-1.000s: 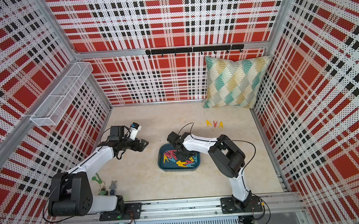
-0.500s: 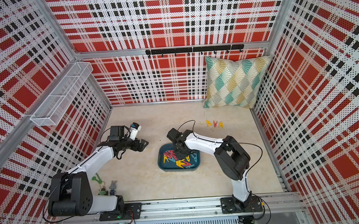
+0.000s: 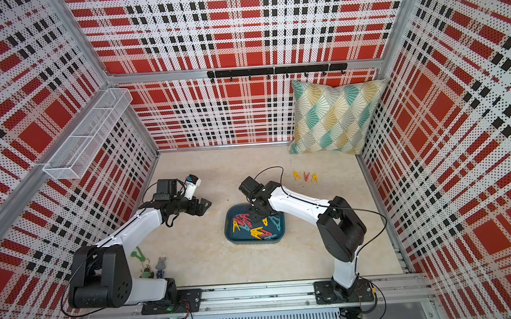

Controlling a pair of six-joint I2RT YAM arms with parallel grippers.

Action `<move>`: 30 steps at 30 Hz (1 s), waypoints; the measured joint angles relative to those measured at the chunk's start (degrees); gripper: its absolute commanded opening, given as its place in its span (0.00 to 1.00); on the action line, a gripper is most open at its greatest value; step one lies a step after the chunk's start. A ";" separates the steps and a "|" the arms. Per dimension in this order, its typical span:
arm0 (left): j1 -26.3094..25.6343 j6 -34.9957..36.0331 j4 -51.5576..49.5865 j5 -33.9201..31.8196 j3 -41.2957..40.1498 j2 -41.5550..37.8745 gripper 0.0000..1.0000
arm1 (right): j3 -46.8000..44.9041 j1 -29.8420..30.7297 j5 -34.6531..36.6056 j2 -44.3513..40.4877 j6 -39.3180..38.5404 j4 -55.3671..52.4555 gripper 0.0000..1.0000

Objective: Take the clothespins out of the storage box
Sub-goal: Pick up the clothespin from the storage box, then place the clothespin at the center of the board.

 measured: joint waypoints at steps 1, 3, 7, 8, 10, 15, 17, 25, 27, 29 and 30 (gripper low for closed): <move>0.00 -0.02 0.00 0.00 0.00 0.00 0.92 | 0.00 -0.72 -0.44 -0.87 0.26 0.13 0.02; 0.00 0.00 0.02 0.00 0.00 0.00 0.92 | -0.11 -2.51 -1.51 -2.78 0.76 0.63 0.02; 0.00 0.00 0.00 0.00 0.00 0.00 0.92 | -0.90 -6.71 -3.23 -6.69 1.51 1.51 0.01; 0.00 0.00 0.02 0.00 0.00 0.00 0.92 | -1.20 -8.00 -3.58 -7.61 1.73 1.51 0.01; 0.00 0.00 0.00 0.00 0.00 0.00 0.92 | -1.68 -10.54 -4.07 -8.81 1.97 1.51 0.01; 0.00 0.00 0.00 0.00 0.00 0.00 0.92 | -3.15 -20.35 -6.01 -9.51 1.84 1.25 0.00; 0.00 0.00 0.00 0.00 0.00 0.00 0.92 | -3.58 -24.72 -6.47 -9.49 1.42 0.92 0.00; 0.00 0.00 0.00 0.02 0.00 0.00 0.92 | -1.64 -39.74 -8.09 -6.93 -1.55 0.48 0.00; 0.00 0.00 0.00 0.02 0.00 0.00 0.92 | 0.28 -42.80 -8.31 -4.50 -2.36 0.42 0.00; 0.00 -0.02 0.00 0.04 0.00 0.00 0.92 | 2.91 -45.31 -7.80 -1.46 -2.95 0.00 0.00; 0.00 -0.02 0.00 0.04 0.00 0.00 0.92 | 4.24 -46.18 -7.41 -0.04 -3.30 -0.20 0.00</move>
